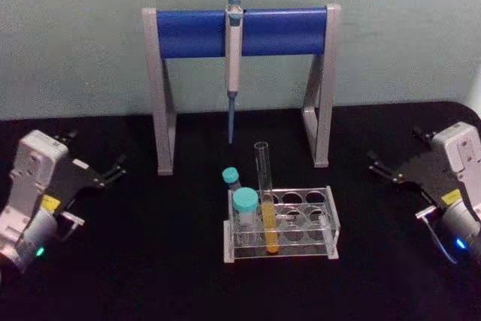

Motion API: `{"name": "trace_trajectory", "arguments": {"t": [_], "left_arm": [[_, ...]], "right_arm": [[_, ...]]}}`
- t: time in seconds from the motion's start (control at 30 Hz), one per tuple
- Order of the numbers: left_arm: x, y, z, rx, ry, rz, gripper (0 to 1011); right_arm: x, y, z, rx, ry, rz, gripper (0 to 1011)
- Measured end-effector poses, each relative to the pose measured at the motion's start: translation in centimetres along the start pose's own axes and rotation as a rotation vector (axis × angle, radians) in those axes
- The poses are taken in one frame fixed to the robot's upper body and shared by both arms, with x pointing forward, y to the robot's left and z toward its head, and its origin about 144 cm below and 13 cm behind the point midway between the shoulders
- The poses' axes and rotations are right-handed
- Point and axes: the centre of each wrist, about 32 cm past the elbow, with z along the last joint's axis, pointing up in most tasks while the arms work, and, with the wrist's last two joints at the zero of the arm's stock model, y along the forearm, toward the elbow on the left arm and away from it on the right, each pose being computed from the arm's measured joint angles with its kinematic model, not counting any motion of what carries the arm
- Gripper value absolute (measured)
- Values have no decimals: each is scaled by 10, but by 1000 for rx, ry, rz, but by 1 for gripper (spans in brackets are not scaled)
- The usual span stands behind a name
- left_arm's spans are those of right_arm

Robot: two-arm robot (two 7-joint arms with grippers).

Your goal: Pick up the test tube from the test tube rack, shake it, then place it back into the test tube rack.

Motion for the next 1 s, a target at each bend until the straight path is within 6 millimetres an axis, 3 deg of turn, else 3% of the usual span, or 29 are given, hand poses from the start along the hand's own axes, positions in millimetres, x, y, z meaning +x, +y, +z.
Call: {"name": "trace_trajectory", "arguments": {"t": [0.3,1.0], "left_arm": [[0,0,0,0,0,0,1001],[0,0,0,0,0,0,1001]], "right_arm": [[-8,-6,4,18,32,39,1000],[-57,-18,27,80,244,278,1000]]}}
